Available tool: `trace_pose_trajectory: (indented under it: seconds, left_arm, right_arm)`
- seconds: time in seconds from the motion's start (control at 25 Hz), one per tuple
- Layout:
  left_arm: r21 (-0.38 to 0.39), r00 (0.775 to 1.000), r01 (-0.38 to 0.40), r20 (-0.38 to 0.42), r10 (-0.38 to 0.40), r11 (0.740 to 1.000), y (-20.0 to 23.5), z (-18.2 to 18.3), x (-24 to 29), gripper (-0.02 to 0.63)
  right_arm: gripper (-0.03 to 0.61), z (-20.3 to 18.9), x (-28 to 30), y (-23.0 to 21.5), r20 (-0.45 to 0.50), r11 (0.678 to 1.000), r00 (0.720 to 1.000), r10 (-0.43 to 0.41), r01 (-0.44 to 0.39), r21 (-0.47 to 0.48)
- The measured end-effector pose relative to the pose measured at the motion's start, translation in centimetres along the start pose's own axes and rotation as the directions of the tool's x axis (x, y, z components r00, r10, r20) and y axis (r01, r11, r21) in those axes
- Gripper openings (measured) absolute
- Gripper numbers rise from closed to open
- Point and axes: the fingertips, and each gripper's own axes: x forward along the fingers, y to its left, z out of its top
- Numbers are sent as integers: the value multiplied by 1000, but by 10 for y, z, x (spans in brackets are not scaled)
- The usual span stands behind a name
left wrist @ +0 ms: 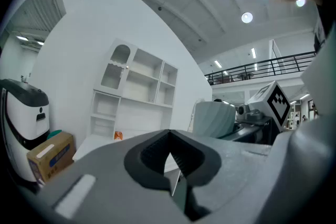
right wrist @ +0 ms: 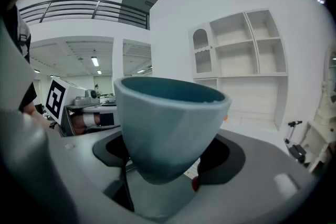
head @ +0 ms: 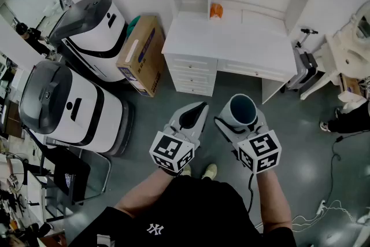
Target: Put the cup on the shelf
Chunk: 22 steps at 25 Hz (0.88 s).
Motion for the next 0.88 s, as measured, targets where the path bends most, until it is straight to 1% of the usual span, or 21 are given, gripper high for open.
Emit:
trace_pose_trajectory:
  seconds: [0.28,0.44,0.64,0.88]
  left_arm:
    - [10,1000,-6,9,6,1000,-2,2,2,0]
    - [3,1000,-13,4,13,1000,-1,1,3,0]
    - [-8,1000,-16,3,16,1000,4,1,10,0]
    - [-9,999,-31,15,31,999,15,8,17,0]
  right_arm:
    - [387,0,0,1,9,1000,1000,6,-5,-9]
    - [387,0,1,0,7,1000,1000,14,-14,-4]
    - [393,-1,2,-4,30,998,999,28,-30,48]
    - [391,4,6,-12,53,997,998,30,-34,67]
